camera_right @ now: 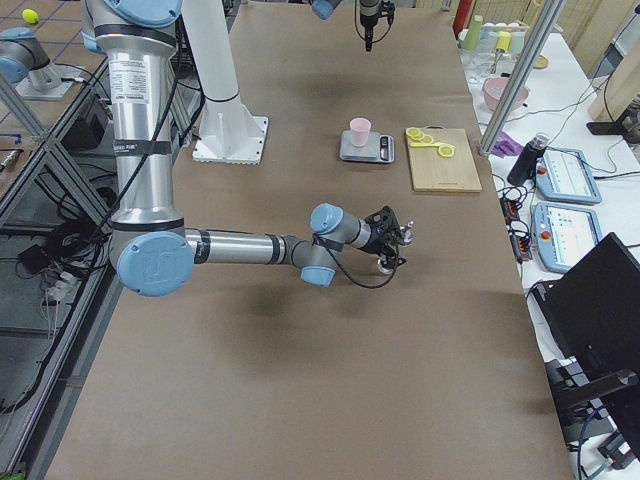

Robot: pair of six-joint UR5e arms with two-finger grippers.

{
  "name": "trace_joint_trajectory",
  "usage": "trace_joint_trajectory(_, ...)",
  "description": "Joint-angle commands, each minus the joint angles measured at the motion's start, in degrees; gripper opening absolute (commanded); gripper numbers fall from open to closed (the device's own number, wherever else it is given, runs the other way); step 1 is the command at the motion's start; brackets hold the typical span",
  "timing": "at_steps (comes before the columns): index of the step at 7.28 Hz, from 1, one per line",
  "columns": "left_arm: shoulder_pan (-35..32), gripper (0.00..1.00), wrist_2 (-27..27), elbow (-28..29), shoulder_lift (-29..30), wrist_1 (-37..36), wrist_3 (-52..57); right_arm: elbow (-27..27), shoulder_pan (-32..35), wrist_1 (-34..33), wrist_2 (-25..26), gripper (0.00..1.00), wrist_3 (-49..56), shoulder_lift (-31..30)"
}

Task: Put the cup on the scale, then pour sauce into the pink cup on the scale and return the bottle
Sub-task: 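Set the bottle down and open the right gripper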

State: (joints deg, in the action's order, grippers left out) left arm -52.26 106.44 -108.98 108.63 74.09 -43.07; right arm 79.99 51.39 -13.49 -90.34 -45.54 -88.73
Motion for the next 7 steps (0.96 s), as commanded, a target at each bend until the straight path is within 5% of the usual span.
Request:
trace_joint_trajectory(1, 0.0, 0.99, 0.0, 0.0, 0.0, 0.0, 0.0, -0.1, 0.0, 0.0, -0.1, 0.06, 0.0, 0.0)
trace_joint_trajectory(2, 0.0, 0.99, 0.0, 0.0, 0.0, 0.0, 0.0, -0.4, -0.1, 0.1, 0.5, 0.99, -0.8, 0.1)
trace_joint_trajectory(7, 0.0, 0.99, 0.0, 0.0, -0.1, 0.0, 0.1, 1.1, 0.1, 3.8, -0.3, 1.00, -0.3, -3.9)
